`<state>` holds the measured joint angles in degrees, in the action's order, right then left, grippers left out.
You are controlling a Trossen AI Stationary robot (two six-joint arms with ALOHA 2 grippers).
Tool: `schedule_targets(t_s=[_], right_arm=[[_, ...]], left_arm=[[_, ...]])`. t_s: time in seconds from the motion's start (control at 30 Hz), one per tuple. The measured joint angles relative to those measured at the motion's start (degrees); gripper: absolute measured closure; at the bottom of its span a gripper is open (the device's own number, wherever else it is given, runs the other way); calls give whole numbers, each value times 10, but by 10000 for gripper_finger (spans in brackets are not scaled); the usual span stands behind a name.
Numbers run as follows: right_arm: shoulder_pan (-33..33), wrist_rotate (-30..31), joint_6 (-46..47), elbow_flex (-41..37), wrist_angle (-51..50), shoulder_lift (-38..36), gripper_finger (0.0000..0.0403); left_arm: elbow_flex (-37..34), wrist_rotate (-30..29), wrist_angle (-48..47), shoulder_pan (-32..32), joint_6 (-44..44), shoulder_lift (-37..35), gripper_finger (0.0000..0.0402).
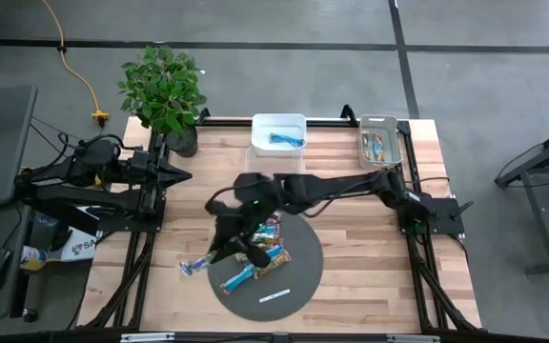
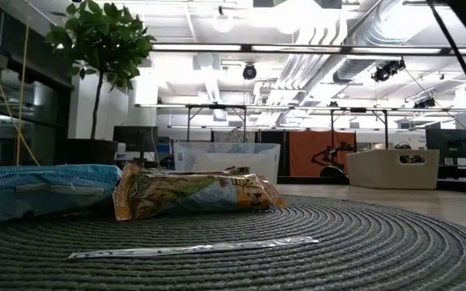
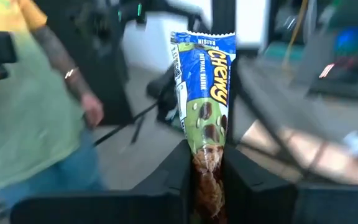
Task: Pick and place Granola Bars by type
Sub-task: Put the blue granola bar into the white bin
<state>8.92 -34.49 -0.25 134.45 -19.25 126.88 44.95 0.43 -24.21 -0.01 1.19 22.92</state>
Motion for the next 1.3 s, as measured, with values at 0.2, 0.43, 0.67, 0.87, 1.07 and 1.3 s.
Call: schedule_targets(t_s=[0.2,0.43,0.67,0.87,1.07,1.3], right_arm=[[0,108,-39,0,42,-58,363],[-23,269,-75,0,39,-100,363],[-78,424,-67,0,3,-107,363],[-152,509,-19,0,-117,-107,366],[-231,526,7,0,-274,-107,365],[-318,473,-20,-1,-396,-107,368]], left_arm=[[0,0,0,0,0,0,401],[0,0,0,0,0,0,401],[0,0,0,0,0,0,401],[0,0,0,0,0,0,401],[0,0,0,0,0,0,401],[0,0,0,0,0,0,401]])
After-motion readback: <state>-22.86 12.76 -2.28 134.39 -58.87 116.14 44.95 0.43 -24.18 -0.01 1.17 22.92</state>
